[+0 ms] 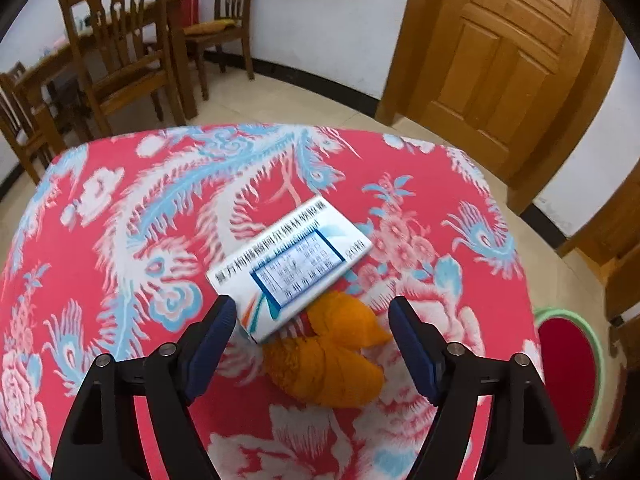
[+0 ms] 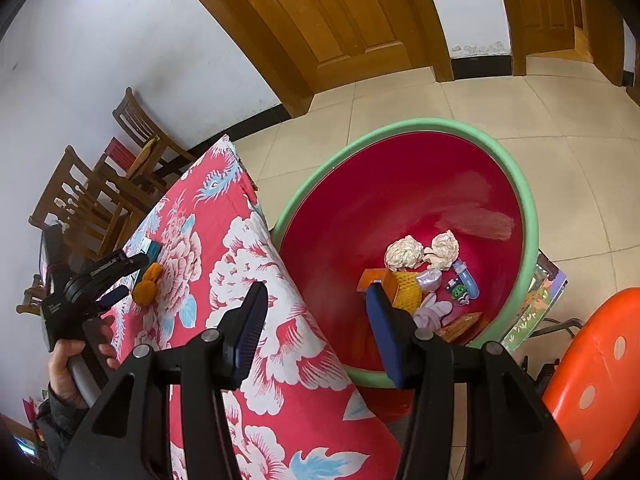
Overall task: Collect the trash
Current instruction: 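Grasp the white-and-blue medicine box with the left gripper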
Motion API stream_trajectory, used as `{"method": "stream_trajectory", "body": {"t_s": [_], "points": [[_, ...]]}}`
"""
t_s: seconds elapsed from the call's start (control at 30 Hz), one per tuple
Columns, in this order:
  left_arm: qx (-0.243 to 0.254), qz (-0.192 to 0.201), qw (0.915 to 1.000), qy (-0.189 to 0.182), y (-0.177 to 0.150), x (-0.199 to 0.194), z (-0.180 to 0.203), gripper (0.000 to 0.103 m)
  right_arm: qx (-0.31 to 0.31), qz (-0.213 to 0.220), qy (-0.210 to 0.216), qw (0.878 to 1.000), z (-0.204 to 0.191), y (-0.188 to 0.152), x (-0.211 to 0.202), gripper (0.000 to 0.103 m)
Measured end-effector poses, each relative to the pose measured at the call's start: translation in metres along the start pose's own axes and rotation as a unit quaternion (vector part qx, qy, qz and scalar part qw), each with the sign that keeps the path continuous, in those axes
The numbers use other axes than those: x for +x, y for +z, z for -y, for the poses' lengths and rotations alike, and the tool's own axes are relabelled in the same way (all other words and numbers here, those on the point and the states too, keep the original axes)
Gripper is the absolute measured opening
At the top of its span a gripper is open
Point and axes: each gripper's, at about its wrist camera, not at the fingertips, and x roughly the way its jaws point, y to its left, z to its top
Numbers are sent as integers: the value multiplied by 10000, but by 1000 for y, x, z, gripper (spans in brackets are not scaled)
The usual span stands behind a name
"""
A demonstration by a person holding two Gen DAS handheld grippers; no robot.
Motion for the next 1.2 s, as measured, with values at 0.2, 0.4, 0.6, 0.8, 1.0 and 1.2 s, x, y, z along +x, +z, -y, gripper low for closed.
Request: {"method": "stream_trajectory", "body": {"t_s": [0.2,0.4,0.6,0.8,1.0,1.2], "points": [[125,12,9998,125,3,2,0,80,1,-21,15,10000,1,0,2,54],[437,24,9986,300,6,-1,-8,80,-28,-55,41,10000,-4,-1,5,54],[921,-99,9954,259,15,9,-13,80,-121,-102,44,9999,-14,-3,10,54],[1115,-204,9935,-31,16,22,-13,80,-229,-124,26,9997,-28,-3,12,54],[848,-39,9962,-199,18,22,-25,74,-371,-133,11,9992,-41,-4,13,54],[564,159,9981,-213,13,6,-45,72,-547,-184,88,9983,-60,-6,16,54]]}}
